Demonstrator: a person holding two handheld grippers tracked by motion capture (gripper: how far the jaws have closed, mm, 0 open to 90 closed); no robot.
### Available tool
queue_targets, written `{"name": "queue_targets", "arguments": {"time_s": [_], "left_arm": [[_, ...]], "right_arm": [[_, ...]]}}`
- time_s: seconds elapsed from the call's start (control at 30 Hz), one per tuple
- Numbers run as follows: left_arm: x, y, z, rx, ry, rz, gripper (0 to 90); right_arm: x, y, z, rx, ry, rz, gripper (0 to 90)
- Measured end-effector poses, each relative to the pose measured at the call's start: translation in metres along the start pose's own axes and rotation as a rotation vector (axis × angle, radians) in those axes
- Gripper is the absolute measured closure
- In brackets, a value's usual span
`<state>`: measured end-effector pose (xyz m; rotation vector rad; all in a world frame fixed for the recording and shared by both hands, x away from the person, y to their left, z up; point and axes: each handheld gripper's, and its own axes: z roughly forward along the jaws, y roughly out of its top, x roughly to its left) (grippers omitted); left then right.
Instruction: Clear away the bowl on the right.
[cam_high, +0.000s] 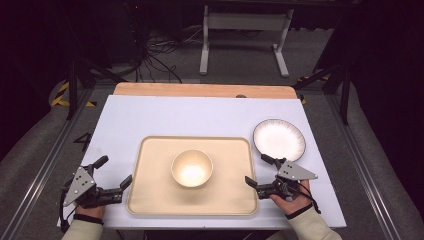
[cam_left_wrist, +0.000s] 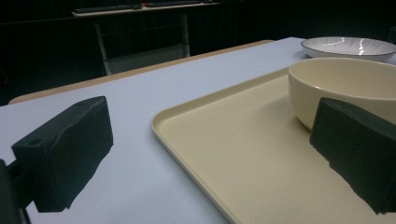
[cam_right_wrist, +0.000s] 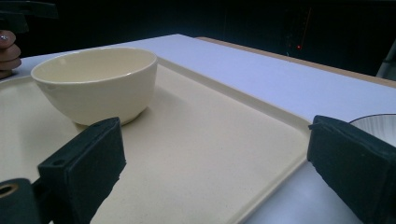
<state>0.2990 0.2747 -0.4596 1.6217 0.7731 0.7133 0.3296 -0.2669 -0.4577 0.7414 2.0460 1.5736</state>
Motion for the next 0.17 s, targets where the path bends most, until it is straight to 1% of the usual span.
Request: {"name": "queue_targets", "arguments": {"time_s": [0.17], "left_arm": [[0.0011,0.0005,0.0,0.005,-0.005,-0.013,0.2]], "right_arm": [[-0.0006,0.0,-0.0004,0.0,-0.001,0.007,4.5]]}}
